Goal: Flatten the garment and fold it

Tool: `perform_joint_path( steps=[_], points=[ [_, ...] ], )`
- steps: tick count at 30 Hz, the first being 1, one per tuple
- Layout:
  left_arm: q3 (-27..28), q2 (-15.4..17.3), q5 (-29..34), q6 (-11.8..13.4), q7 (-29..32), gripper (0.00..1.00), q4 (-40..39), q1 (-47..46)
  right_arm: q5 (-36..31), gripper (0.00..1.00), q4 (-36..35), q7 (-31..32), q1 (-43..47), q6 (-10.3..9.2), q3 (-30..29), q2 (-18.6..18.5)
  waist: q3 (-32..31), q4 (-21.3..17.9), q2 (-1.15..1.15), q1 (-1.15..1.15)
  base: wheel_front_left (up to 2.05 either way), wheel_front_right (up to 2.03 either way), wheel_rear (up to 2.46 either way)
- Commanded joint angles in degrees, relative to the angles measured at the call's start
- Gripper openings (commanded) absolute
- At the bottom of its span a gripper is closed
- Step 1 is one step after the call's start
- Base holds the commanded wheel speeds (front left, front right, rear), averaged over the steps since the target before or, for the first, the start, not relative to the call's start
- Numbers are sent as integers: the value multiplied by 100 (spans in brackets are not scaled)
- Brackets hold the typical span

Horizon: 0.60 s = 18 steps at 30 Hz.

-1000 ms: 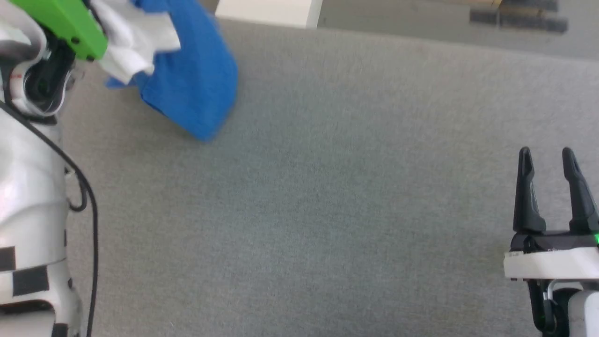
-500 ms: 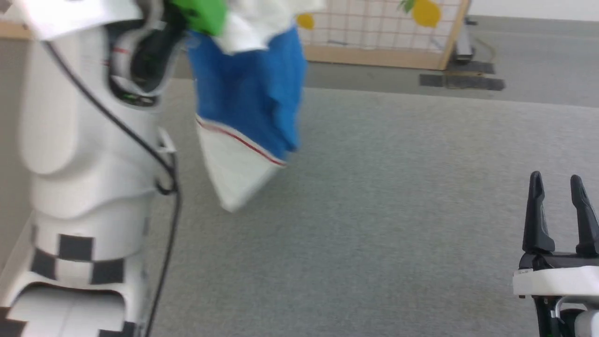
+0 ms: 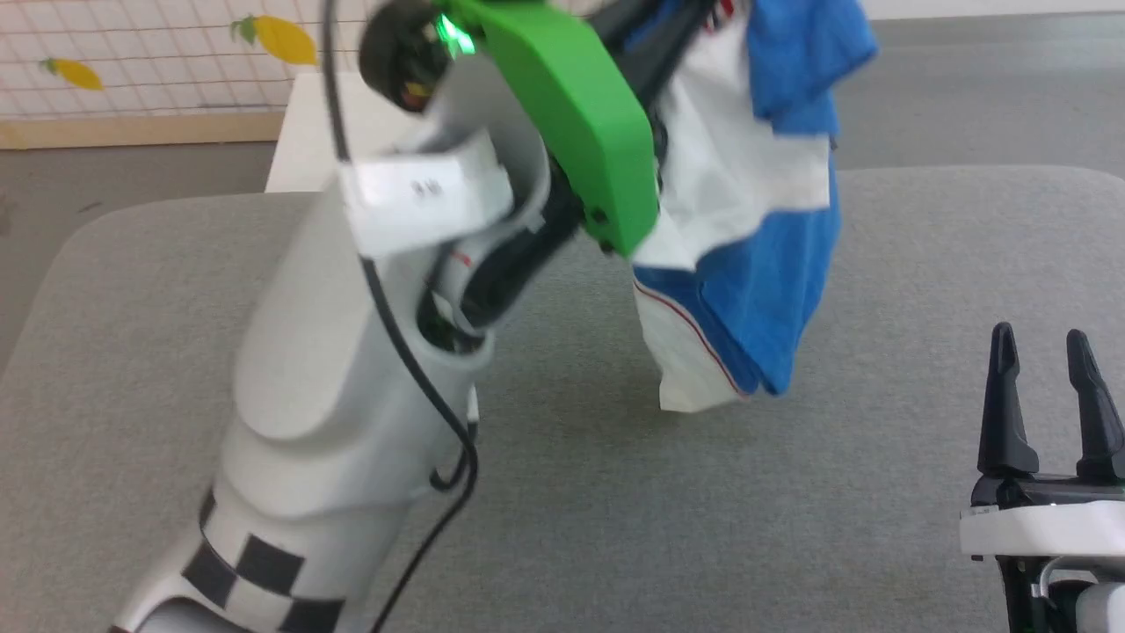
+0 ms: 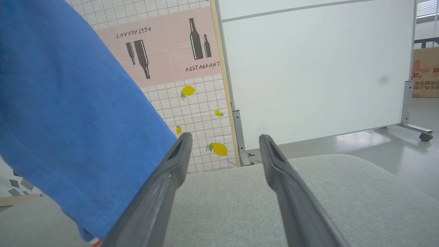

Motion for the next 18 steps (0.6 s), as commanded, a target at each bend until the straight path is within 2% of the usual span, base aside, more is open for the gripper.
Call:
perform_joint_path(
  steps=[1, 6, 11, 15, 18],
  points=[
    [-99, -22, 47, 65, -129, 0, 0, 210, 41, 100, -12, -31, -18, -9, 2, 4, 43, -161, -1, 0, 0, 0, 0],
    [-439, -34, 151, 235, -760, 0, 358, 817, 69, 100, -40, -32, -49, -9, 13, 4, 143, -276, -1, 0, 0, 0, 0],
    [-862, -40, -76, 559, -1513, 0, 1061, 1570, 98, 100, -42, -32, -105, -9, 49, 4, 321, -317, -1, 0, 0, 0, 0],
    [-1239, -41, -173, 823, -1758, 0, 1916, 1945, 103, 100, -48, -32, -176, -9, 68, 4, 469, -317, -1, 0, 0, 0, 0],
    [-1438, -41, -90, 920, -1746, 0, 2604, 2039, 106, 100, -46, -32, -233, -9, 61, 4, 561, -303, -1, 0, 0, 0, 0]
  ],
)
